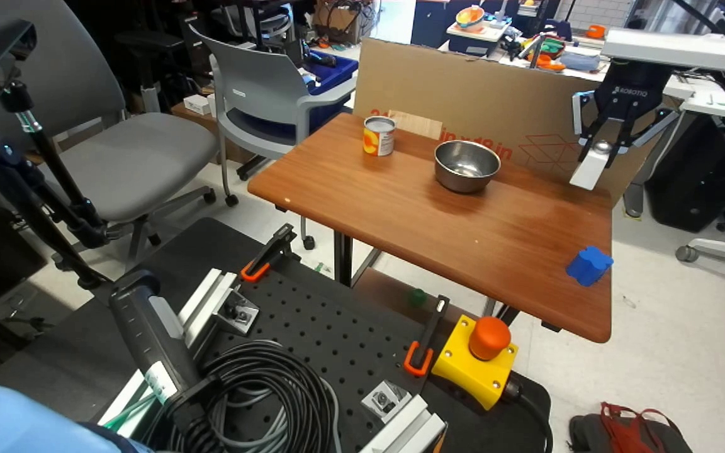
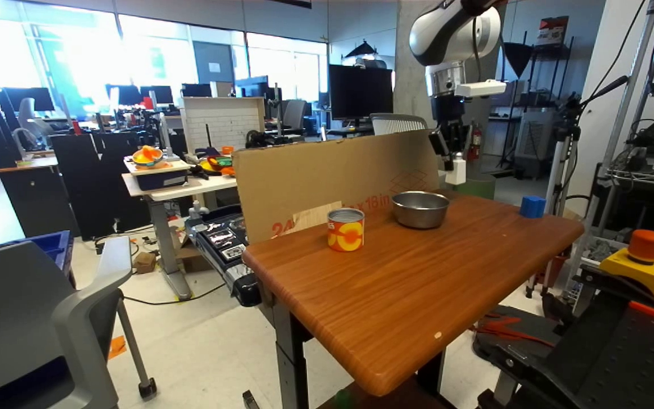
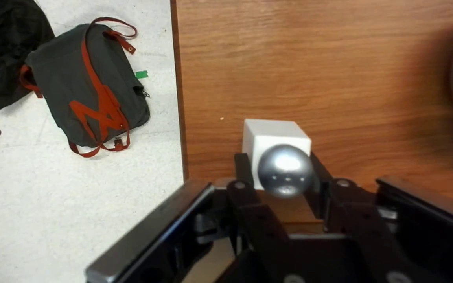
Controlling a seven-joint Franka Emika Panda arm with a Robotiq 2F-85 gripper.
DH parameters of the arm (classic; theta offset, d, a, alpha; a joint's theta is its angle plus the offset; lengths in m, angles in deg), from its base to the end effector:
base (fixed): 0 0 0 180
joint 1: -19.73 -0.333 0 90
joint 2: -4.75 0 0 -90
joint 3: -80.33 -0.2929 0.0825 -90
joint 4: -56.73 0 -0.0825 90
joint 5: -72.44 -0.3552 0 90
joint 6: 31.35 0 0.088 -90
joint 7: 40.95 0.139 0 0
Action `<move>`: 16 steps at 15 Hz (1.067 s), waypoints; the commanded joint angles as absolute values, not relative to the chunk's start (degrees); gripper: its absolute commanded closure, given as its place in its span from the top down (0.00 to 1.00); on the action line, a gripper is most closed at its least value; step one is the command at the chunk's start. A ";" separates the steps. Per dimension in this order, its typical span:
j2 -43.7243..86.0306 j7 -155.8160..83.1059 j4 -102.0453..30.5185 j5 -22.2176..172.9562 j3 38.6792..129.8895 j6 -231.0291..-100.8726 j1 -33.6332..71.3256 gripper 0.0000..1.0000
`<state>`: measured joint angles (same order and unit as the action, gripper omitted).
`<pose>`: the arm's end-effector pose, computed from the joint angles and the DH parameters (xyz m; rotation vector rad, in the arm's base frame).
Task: Move the salt shaker to the right corner farthest from you
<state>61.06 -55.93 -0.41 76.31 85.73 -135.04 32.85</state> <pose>0.6789 -0.2142 0.2119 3.0345 -0.0076 -0.3062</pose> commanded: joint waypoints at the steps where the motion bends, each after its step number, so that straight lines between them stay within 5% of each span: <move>1: 68.26 -54.06 9.02 76.46 85.53 -133.58 33.00 0.10; 6: 72.95 -52.93 14.71 76.67 85.58 -131.25 32.82 0.10; 7: 73.13 -53.34 15.34 76.28 85.19 -130.60 33.07 0.60; 9: 71.25 -54.51 13.83 75.69 84.94 -130.07 32.92 0.66; 13: 64.19 -57.75 7.91 76.03 84.03 -132.58 32.47 0.96; 16: 56.53 -59.36 1.01 75.04 82.58 -137.64 32.56 1.00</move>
<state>65.53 -57.21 10.47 76.30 84.19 -133.17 32.40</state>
